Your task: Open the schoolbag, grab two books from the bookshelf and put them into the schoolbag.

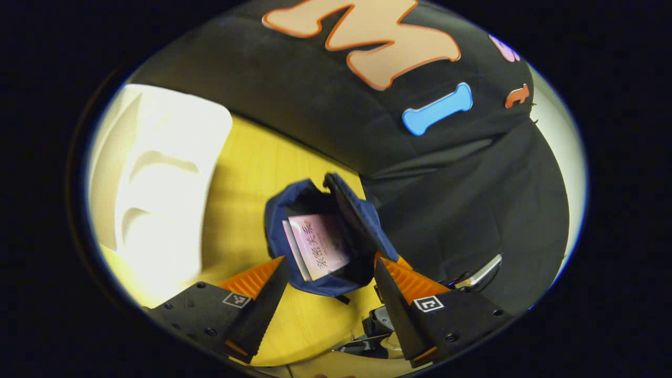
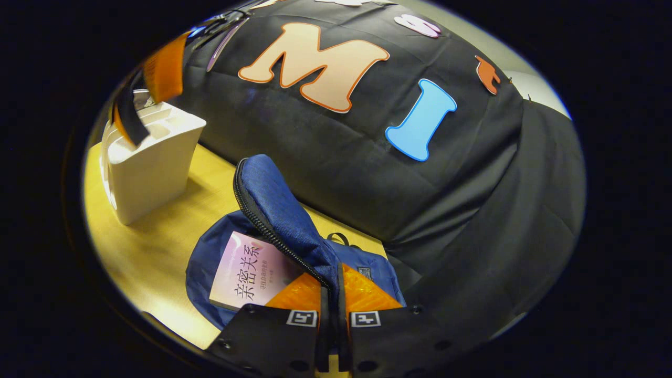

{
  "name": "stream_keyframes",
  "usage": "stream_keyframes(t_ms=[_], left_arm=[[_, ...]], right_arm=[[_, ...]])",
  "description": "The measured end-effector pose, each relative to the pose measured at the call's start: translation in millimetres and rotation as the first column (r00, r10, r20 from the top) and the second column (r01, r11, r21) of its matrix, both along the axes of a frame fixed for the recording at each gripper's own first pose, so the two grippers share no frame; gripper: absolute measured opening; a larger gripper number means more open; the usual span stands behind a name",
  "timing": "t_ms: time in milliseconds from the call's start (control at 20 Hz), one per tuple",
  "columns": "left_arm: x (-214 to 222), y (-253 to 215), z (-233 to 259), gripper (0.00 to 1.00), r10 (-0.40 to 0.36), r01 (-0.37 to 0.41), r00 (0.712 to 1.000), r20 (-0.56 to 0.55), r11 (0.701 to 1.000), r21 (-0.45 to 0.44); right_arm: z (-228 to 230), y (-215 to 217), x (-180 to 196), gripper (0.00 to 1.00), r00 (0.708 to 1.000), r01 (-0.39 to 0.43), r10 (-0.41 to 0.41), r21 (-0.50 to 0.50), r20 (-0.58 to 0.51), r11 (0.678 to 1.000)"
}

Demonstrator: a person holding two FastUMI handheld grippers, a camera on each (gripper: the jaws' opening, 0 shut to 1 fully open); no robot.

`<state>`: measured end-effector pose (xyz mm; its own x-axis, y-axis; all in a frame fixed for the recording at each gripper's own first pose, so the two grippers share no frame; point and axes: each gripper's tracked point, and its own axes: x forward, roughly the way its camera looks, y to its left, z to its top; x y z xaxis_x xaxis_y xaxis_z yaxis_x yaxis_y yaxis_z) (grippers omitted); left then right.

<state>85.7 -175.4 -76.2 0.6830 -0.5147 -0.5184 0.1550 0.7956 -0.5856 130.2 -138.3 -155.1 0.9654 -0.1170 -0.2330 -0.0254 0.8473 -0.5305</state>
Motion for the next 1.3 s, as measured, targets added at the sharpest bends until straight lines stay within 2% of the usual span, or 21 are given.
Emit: stream_keyframes(t_ms=[150, 300, 450, 600, 700, 850, 900, 1050, 1100, 1150, 1300], left_arm=[[3, 67, 39, 0.96, 0.099, -0.102, 0.993, 0.061, 0.993, 0.06], [5, 133, 63, 0.96, 0.194, -0.204, 0.977, 0.089, 0.972, 0.12], [3, 206, 80, 0.95, 0.303, -0.319, 0.947, 0.111, 0.931, 0.176], [5, 272, 87, 0.95, 0.412, -0.427, 0.904, 0.116, 0.877, 0.22], [3, 309, 80, 0.95, 0.456, -0.463, 0.885, 0.093, 0.844, 0.269], [7, 343, 53, 0.96, 0.48, -0.472, 0.875, 0.064, 0.814, 0.339], [6, 347, 45, 0.95, 0.48, -0.463, 0.876, 0.042, 0.813, 0.355], [9, 357, 27, 0.95, 0.471, -0.43, 0.882, -0.011, 0.814, 0.392], [10, 360, 24, 0.95, 0.467, -0.418, 0.884, -0.023, 0.81, 0.411], [9, 362, 20, 0.95, 0.46, -0.401, 0.887, -0.037, 0.808, 0.432], [7, 382, 8, 0.92, 0.456, -0.348, 0.886, -0.083, 0.774, 0.53]], right_arm=[[-2, 0, -3, 0.12, 1.0, 0.005, -0.005, -0.011, -0.003, 1.0], [-4, 1, -5, 0.1, 1.0, 0.012, -0.012, -0.024, -0.007, 1.0], [-5, 0, -5, 0.1, 1.0, 0.027, -0.027, -0.028, -0.012, 0.999], [-7, 2, -4, 0.12, 0.999, 0.042, -0.043, -0.036, -0.014, 0.998], [-10, 4, -6, 0.12, 0.999, 0.048, -0.049, -0.048, -0.02, 0.998], [-16, 7, -9, 0.1, 0.998, 0.052, -0.054, -0.065, -0.033, 0.997], [-17, 8, -10, 0.12, 0.998, 0.053, -0.056, -0.07, -0.037, 0.996], [-18, 8, -11, 0.12, 0.997, 0.063, -0.067, -0.081, -0.041, 0.995], [-18, 8, -11, 0.1, 0.997, 0.068, -0.071, -0.083, -0.042, 0.994], [-18, 7, -12, 0.12, 0.996, 0.071, -0.075, -0.084, -0.043, 0.994], [-19, 8, -13, 0.12, 0.996, 0.077, -0.082, -0.092, -0.046, 0.993]])
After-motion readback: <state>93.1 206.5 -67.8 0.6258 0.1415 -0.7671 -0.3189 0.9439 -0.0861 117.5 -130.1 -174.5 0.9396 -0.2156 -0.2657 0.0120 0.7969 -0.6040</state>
